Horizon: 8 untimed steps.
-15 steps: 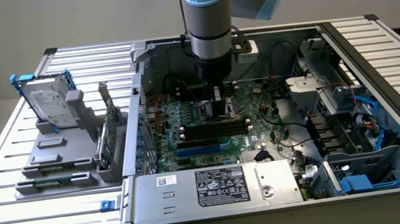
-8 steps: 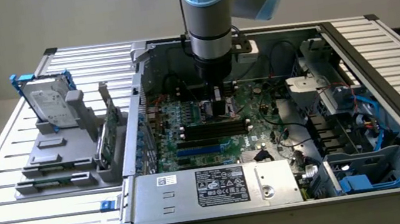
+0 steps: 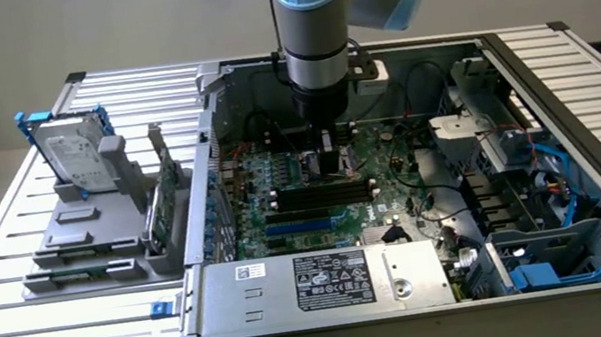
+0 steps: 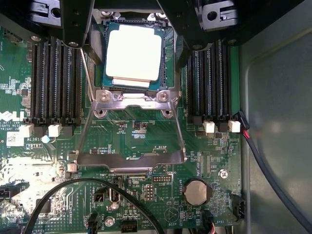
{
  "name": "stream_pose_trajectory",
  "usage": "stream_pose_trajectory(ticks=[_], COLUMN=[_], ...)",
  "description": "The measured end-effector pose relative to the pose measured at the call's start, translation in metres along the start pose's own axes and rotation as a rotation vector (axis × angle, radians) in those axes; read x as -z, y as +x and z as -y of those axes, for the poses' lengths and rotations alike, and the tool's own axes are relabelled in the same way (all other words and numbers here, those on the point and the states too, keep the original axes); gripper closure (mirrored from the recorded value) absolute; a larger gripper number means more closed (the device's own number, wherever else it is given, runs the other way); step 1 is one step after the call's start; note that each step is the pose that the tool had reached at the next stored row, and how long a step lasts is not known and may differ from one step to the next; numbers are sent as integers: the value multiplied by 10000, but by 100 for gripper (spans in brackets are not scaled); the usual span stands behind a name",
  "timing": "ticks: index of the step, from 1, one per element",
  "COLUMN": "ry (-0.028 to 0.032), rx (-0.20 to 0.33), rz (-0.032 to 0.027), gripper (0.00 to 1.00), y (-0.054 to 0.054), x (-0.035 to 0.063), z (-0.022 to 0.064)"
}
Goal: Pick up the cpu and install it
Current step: 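Close the cpu cover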
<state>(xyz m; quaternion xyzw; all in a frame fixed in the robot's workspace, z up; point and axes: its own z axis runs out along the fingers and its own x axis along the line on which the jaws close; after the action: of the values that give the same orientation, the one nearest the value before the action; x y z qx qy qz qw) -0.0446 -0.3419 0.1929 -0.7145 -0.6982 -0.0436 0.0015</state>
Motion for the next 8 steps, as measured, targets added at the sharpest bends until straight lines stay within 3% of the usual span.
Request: stream_pose_trajectory(ticks=[8], ry=[2], rx=[20], rz=[1], gripper=[32], y=[-1], x=[-3], z=[0])
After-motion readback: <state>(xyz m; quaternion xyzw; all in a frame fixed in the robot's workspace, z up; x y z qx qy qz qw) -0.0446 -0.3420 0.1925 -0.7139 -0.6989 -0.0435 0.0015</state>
